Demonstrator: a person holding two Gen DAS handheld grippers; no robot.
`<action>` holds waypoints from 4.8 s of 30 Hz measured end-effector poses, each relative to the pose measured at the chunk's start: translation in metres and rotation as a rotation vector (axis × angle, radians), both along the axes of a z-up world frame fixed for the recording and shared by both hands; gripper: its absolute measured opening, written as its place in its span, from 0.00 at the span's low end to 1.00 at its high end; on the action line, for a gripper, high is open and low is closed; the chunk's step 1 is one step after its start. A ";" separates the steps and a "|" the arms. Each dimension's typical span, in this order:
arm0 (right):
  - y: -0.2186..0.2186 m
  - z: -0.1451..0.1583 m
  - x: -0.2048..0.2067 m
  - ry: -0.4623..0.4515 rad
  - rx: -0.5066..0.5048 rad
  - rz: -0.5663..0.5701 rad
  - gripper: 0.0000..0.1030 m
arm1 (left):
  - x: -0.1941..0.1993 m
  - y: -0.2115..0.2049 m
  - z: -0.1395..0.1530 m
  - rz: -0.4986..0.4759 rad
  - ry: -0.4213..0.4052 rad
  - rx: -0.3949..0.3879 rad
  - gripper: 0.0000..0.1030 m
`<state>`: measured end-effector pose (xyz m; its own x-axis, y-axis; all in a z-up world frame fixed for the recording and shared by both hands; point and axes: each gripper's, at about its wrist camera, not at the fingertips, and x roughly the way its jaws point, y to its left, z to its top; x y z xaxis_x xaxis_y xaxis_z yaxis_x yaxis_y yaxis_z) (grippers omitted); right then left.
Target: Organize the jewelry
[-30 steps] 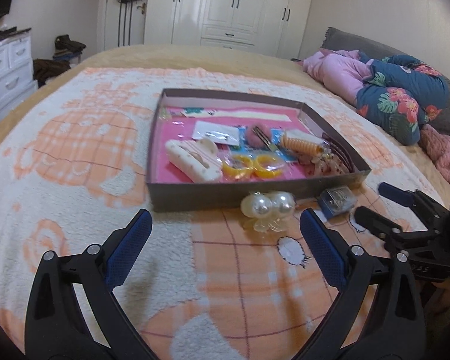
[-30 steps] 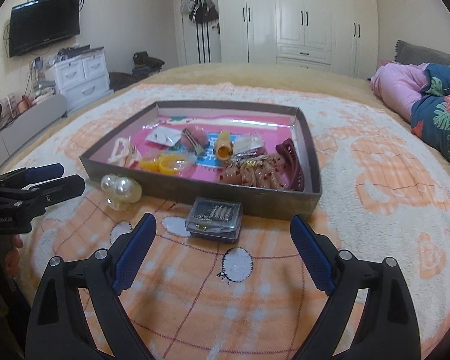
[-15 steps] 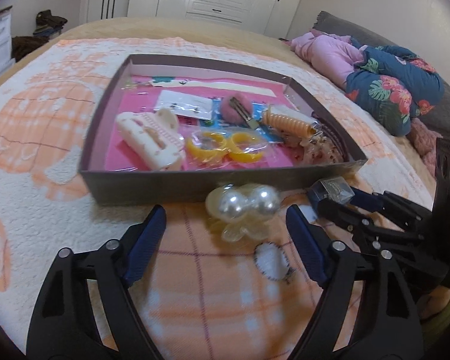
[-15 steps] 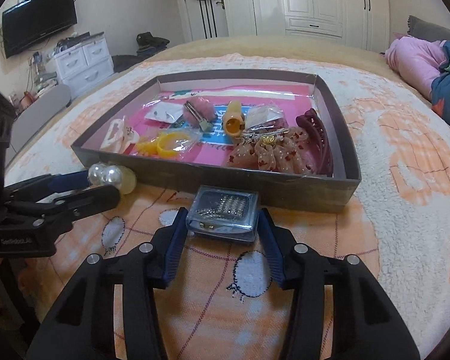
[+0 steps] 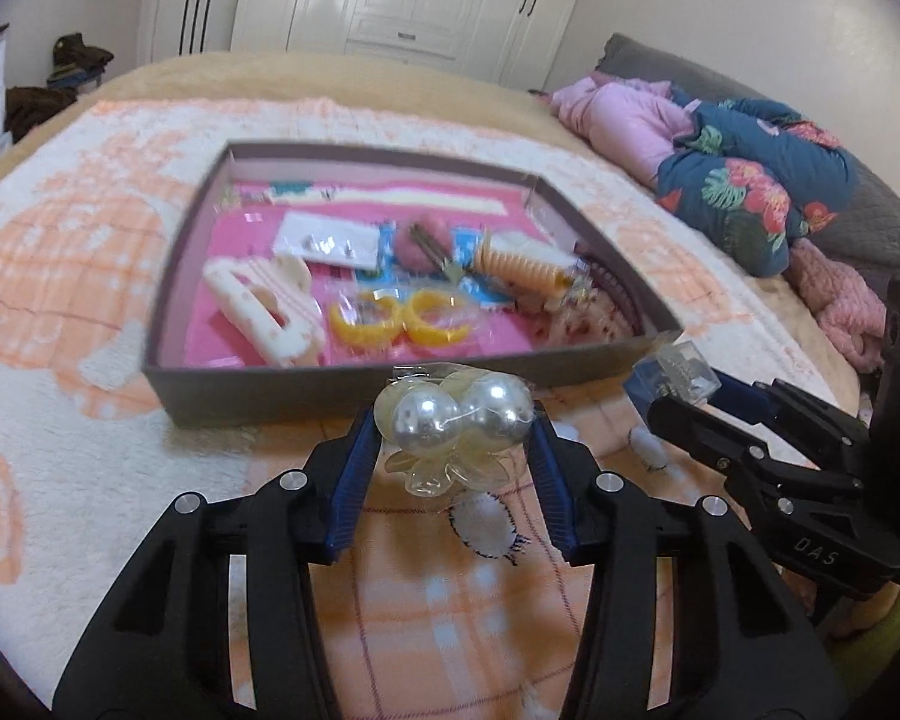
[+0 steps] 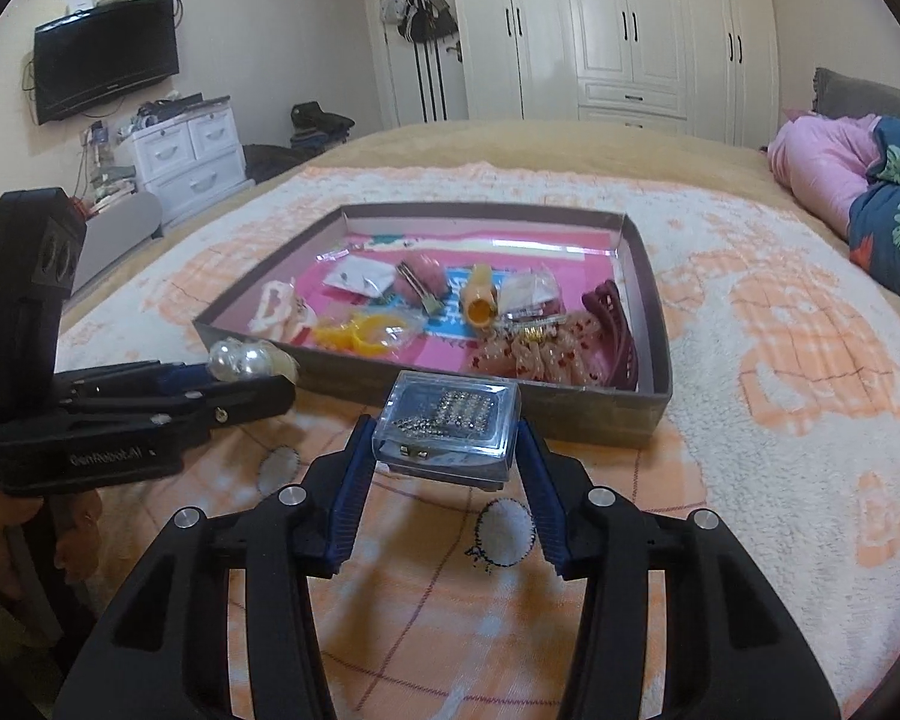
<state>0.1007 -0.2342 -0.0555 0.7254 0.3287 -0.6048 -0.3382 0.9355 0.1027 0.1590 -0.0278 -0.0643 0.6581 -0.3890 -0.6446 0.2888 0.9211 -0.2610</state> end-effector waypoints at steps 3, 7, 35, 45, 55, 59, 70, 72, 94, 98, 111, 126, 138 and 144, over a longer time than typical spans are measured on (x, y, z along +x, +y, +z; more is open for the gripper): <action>0.000 0.010 -0.003 -0.025 0.005 0.005 0.44 | -0.002 0.007 0.015 0.022 -0.032 -0.009 0.39; 0.001 0.022 -0.003 -0.060 -0.002 0.005 0.44 | 0.003 0.019 0.027 0.065 -0.056 -0.019 0.39; -0.018 0.041 0.075 -0.141 -0.045 -0.113 0.44 | 0.082 0.002 0.038 0.101 -0.079 -0.022 0.39; -0.020 0.004 0.081 -0.052 -0.058 -0.113 0.44 | 0.099 -0.012 0.017 0.088 -0.030 0.029 0.39; -0.010 -0.011 0.075 0.005 -0.061 -0.077 0.45 | 0.102 -0.013 0.005 0.088 -0.003 0.039 0.39; -0.007 -0.013 0.072 0.017 -0.060 -0.065 0.45 | 0.100 -0.013 0.003 0.086 0.001 0.041 0.39; -0.019 0.003 0.048 -0.031 -0.020 -0.110 0.64 | 0.083 -0.010 0.014 0.098 -0.025 0.040 0.47; -0.022 0.007 0.042 -0.041 -0.010 -0.117 0.67 | 0.076 -0.008 0.021 0.099 -0.043 0.035 0.49; -0.024 0.056 -0.028 -0.227 0.002 -0.134 0.85 | -0.012 0.016 0.064 0.152 -0.187 0.040 0.67; -0.023 0.060 -0.037 -0.248 0.002 -0.134 0.87 | -0.025 0.018 0.063 0.156 -0.199 0.054 0.72; -0.019 0.062 -0.057 -0.275 0.011 -0.138 0.93 | -0.055 0.030 0.060 0.177 -0.236 0.061 0.89; -0.021 0.056 -0.076 -0.349 -0.004 -0.179 0.94 | -0.072 0.026 0.057 0.209 -0.300 0.087 0.89; -0.022 0.049 -0.088 -0.429 -0.029 -0.224 0.94 | -0.080 0.019 0.056 0.202 -0.346 0.089 0.89; -0.029 0.047 -0.094 -0.470 -0.012 -0.269 0.94 | -0.089 0.015 0.051 0.226 -0.366 0.104 0.89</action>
